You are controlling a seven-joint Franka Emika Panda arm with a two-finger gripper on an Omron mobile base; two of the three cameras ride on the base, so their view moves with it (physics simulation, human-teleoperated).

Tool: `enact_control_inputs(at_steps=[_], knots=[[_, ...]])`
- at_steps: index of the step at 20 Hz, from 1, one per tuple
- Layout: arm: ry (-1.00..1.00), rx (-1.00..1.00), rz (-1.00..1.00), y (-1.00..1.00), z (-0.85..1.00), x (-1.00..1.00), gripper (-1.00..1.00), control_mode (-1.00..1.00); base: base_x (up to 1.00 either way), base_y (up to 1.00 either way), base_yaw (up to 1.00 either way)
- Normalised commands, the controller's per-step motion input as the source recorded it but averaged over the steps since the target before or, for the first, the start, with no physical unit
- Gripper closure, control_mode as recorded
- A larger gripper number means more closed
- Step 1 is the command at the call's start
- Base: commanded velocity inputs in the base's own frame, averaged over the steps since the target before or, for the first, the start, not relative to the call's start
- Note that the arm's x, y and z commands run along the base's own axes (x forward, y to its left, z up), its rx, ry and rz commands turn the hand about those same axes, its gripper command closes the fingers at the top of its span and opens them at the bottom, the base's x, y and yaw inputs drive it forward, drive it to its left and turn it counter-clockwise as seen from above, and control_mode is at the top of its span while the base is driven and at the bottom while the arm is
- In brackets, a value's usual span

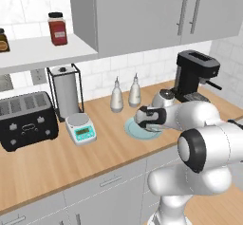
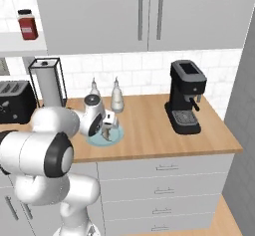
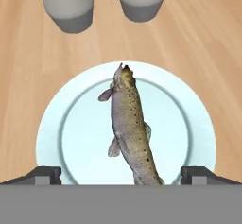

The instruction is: Pick up the knife from the drawer and place it on the cutting board. Then place the meat from the plate to the cutting board.

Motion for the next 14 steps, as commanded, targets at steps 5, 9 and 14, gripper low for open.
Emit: enact_control_inputs(at_steps=[5,9,14], knots=[[0.0,0.0,0.0,0.0,-0.32,0.37,-1.0,-1.0,0.0,0.0,0.0],[0.01,0.0,0.0,0.0,-0.26,0.37,-1.0,-1.0,0.0,0.0,0.0],[0.02,0.0,0.0,0.0,-0.23,0.36,-1.0,-1.0,0.0,0.0,0.0]])
